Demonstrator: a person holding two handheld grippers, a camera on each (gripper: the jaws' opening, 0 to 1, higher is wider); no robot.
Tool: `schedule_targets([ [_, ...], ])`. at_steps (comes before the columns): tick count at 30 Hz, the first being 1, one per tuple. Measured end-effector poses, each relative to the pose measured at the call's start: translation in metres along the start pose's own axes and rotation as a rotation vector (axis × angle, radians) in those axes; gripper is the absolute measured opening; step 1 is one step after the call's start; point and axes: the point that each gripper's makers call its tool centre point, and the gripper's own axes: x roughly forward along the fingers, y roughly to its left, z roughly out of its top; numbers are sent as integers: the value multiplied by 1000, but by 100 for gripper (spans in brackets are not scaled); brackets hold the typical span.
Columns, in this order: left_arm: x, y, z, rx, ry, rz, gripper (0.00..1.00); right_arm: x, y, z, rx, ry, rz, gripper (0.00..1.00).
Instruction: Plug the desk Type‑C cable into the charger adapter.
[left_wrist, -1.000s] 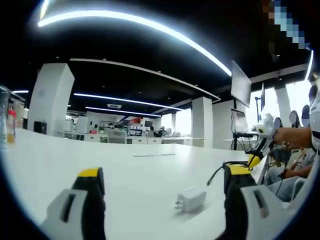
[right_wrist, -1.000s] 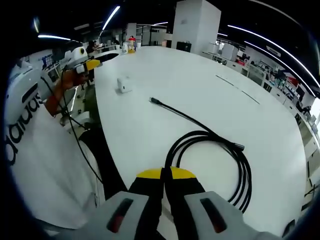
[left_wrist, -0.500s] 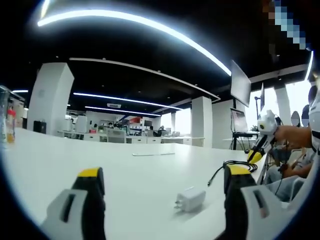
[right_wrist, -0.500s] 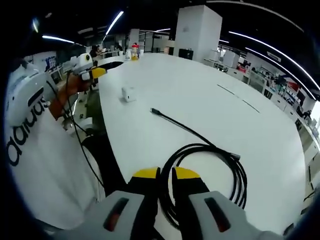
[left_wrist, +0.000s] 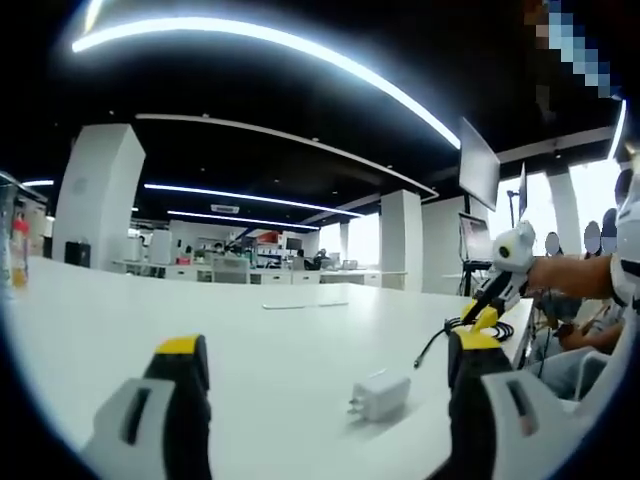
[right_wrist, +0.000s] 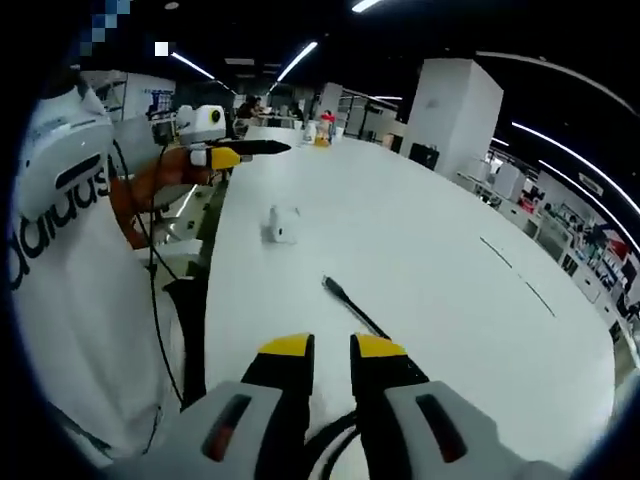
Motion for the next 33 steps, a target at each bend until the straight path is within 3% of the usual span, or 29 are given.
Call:
schedule_targets([
  [5,2,-1,-6,16,23,-25,100,25,-5,7,-33,-15,43,15],
  [16,9,-3,-13,36,59,-58,98,54,-12,11,-57,-4,106,16],
  [22,15,-9,-20,16,80,-98,98,66,-14,10,-76,17,154,16],
  [33,17,-10,-27,21,109,-111,97,79,-10,7,-103,70,243,10],
])
